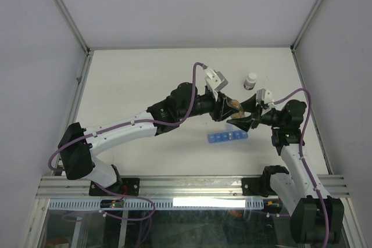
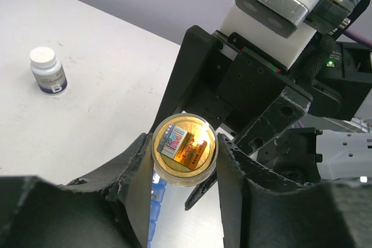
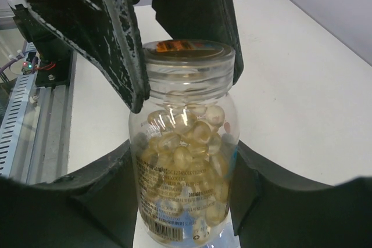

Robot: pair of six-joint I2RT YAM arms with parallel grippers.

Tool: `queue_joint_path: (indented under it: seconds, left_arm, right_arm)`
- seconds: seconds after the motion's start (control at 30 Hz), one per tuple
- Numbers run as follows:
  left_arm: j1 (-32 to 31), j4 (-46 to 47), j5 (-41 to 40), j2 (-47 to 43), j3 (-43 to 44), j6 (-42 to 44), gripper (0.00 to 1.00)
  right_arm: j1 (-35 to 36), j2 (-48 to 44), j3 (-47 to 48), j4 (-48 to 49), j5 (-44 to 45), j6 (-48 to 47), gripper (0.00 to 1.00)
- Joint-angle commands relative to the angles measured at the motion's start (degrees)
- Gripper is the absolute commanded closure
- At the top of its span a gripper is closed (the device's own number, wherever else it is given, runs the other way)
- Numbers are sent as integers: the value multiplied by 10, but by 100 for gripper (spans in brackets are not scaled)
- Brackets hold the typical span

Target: Sort the pills into containers

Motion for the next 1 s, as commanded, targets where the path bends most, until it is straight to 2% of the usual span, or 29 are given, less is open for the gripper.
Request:
queue_joint_path:
  seconds: [0.0,0.13,0.17,0.37,0.4,0.73,0.87,0.97]
  left_arm:
    - [-7,9,7,-2,31,4,72]
    - [-6,7,17,-6,30,16,100]
    - [-6,6,14,-11,26,25,100]
    - [3,6,15,-17,17,29,100]
    - [5,6,16,-18,15,27,100]
    - [59,3,-4,-38,-43,22,100]
    - [135,-8,-23,-73,-91,23,100]
    - [195,-22,-72,-81,-119,33,100]
  right_arm:
    - [0,-3,19,16,3,2,100]
    - [0,-2,22,0,-3,-3,100]
    - [0,-1,27,-17,-4,-9,84]
    - [1,2,41,-64,4,-29,8]
    - [0,4,44,-71,5,-31,2]
    - [-2,2,57,-108,21,-50,1]
    - [-5,-1,63,-131,18,-69,1]
    - [-7,-1,65,-137,17,-74,1]
